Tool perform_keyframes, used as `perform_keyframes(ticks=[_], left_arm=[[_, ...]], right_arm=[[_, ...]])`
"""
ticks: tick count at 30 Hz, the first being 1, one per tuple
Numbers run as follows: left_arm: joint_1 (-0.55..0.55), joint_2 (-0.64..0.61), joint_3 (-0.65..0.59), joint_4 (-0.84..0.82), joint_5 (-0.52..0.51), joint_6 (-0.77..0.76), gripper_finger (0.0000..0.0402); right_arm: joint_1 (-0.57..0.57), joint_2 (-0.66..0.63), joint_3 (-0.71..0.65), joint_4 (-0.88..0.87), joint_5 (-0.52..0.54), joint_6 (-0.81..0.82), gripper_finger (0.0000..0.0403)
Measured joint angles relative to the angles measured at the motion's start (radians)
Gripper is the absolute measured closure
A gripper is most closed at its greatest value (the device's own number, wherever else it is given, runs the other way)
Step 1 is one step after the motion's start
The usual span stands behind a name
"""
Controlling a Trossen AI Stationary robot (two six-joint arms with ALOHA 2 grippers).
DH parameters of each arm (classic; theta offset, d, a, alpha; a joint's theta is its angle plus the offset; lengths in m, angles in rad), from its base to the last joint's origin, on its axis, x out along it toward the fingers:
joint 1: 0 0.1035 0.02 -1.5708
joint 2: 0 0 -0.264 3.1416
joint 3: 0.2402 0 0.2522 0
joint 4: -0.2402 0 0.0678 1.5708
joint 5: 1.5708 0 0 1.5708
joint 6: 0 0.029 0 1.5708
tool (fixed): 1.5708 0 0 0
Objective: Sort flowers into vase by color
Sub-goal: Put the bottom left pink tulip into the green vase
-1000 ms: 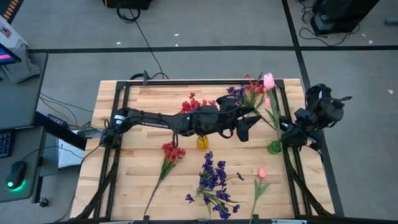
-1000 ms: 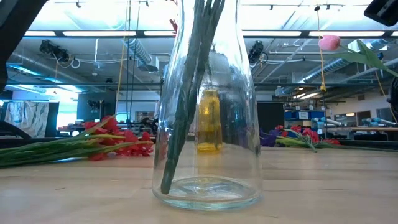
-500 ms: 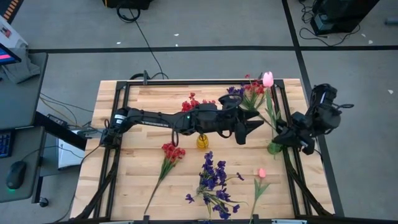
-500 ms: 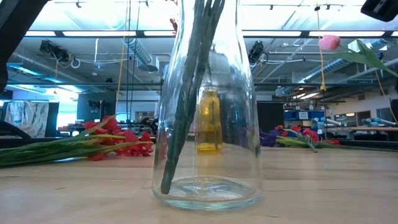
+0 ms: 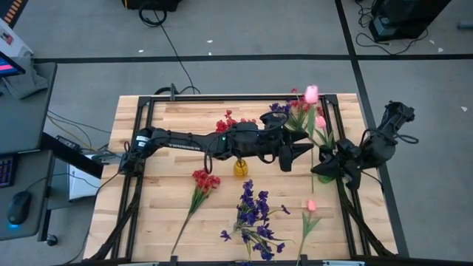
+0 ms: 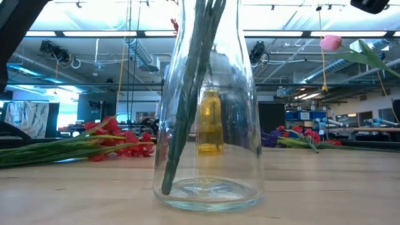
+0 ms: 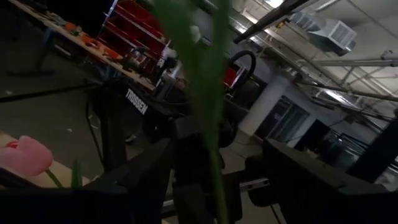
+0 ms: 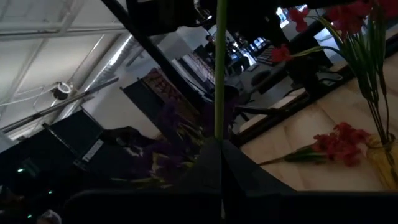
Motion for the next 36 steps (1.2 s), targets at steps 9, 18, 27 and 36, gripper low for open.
perform_keyframes(ticks=[9,18,27,36], left_arm=[[0.001,0.0,0.0,-0.009,0.005,0.029,0.0146],[0.005,0.0,0.0,-0.013,-0.013,0.074,0.0226],[0.008,0.0,0.0,-0.009,-0.004,0.077,0.0363],[0.007,0.0,0.0,-0.01,0.01,0.079,0.0383]], right_arm=[[-0.057,0.059,0.0,0.084,-0.053,0.014,0.0402],[-0.059,0.077,0.0,0.104,-0.056,0.034,0.0402],[-0.047,0.077,0.0,0.085,-0.057,0.036,0.0402],[-0.047,0.043,0.0,0.026,-0.076,0.045,0.0393]])
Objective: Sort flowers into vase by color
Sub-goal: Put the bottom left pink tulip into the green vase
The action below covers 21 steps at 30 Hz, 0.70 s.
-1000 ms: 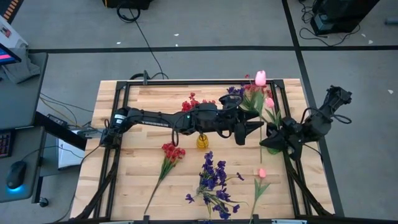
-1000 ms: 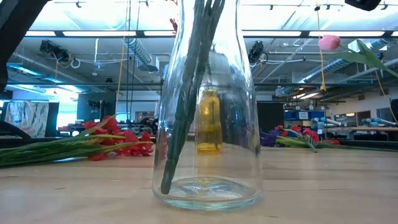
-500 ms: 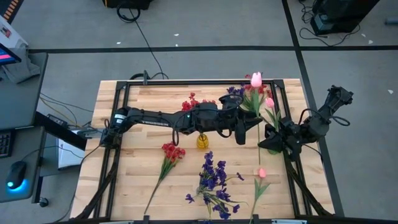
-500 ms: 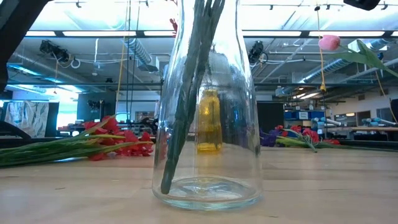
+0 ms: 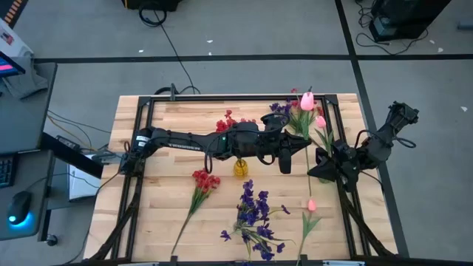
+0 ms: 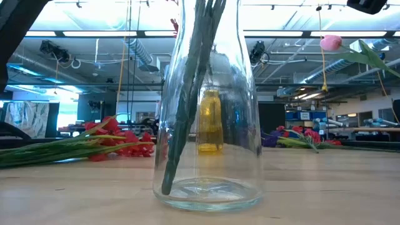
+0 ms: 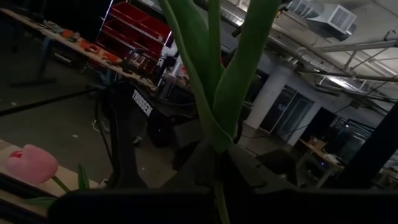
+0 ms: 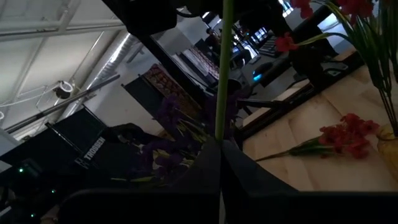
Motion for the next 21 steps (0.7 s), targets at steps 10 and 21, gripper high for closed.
perform_keyframes(ticks=[10,21], left_arm=[[0.001,-0.001,0.0,-0.004,-0.004,0.005,0.0389],[0.0,-0.001,0.0,-0.073,-0.001,0.081,0.039]], right_arm=[[0.0,-0.185,0.001,-0.099,0.012,-0.008,0.0315],[0.0,-0.338,0.029,-0.221,0.006,-0.026,0.0271]])
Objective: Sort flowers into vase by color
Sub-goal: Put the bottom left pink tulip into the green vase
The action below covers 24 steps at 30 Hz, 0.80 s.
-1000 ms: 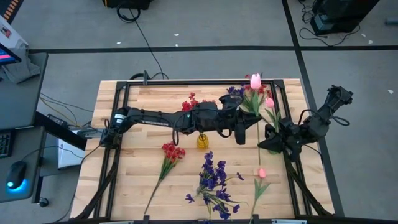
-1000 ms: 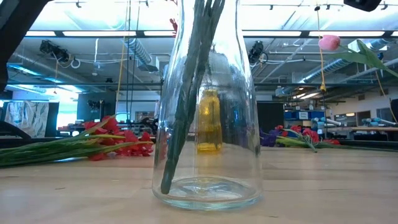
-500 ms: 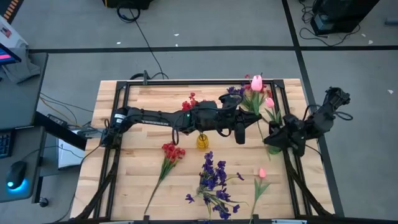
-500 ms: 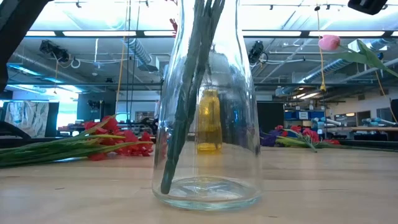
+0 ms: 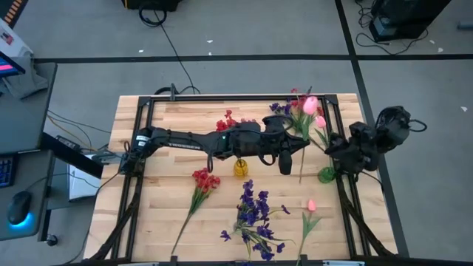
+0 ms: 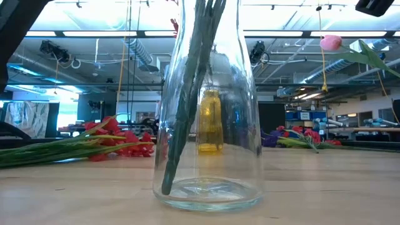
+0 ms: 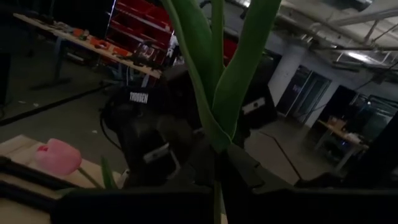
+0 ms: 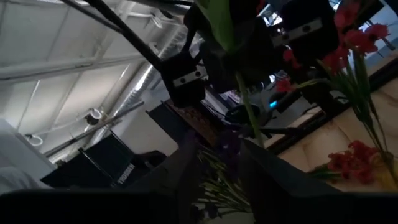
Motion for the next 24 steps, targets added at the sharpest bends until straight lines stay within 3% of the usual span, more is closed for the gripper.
perform_keyframes(ticks=[9,14,24], left_arm=[[0.0,0.002,0.0,-0.059,0.003,-0.003,0.039],[-0.006,0.052,0.001,-0.004,0.009,-0.001,0.039],[-0.008,0.193,0.0,0.262,0.009,-0.002,0.039]], right_arm=[[0.0,0.057,0.308,-0.538,-0.117,-0.003,0.0272],[0.0,0.106,0.425,-0.791,-0.171,0.011,0.0273],[-0.001,0.182,0.523,-1.005,-0.159,0.046,0.0273]])
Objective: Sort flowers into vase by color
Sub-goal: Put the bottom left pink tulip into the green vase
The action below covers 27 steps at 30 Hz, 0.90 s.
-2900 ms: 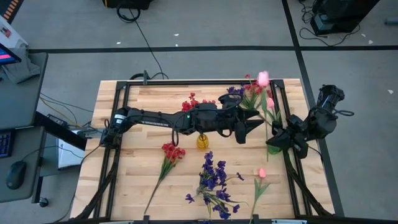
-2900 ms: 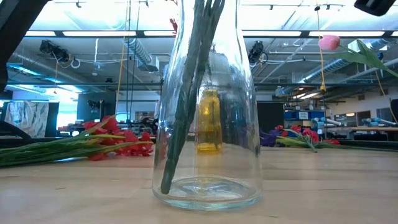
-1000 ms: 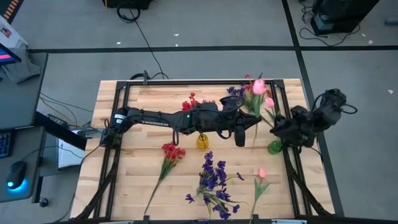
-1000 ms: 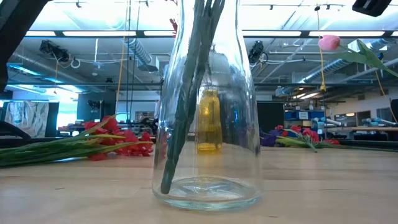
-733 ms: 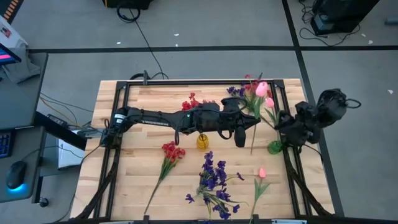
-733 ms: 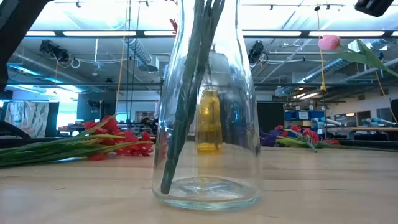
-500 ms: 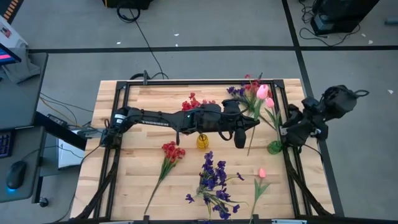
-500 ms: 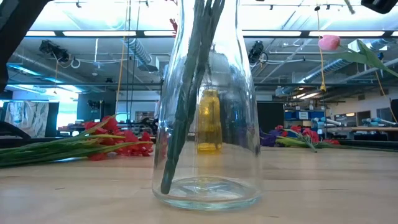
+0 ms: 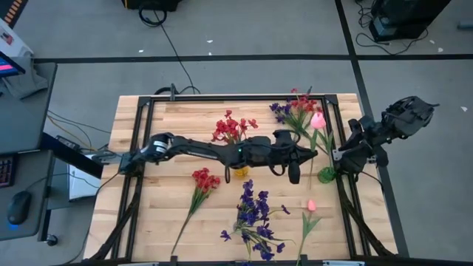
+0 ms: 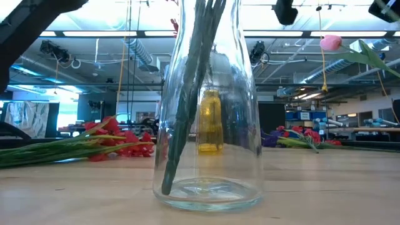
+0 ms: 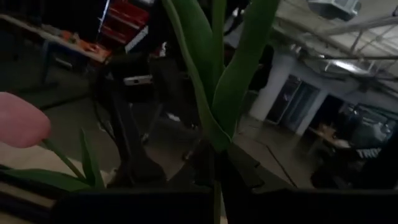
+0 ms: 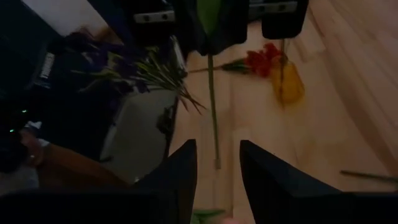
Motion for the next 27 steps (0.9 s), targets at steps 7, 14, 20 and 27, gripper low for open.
perform_keyframes(ticks=[7,14,20,27], left_arm=[[0.003,0.068,0.0,0.076,-0.01,0.041,0.039],[0.003,0.07,0.0,0.108,-0.007,0.05,0.0389],[0.01,0.068,0.0,0.143,0.007,0.05,0.0389],[0.01,0.068,0.0,0.122,0.035,0.05,0.0389]], right_arm=[[0.0,0.006,0.019,0.049,0.074,0.055,0.0273],[-0.001,0.063,0.02,0.095,0.249,0.059,0.0272],[-0.001,0.158,0.019,0.107,0.343,0.087,0.0272],[-0.002,0.255,0.018,0.203,0.416,0.081,0.0272]])
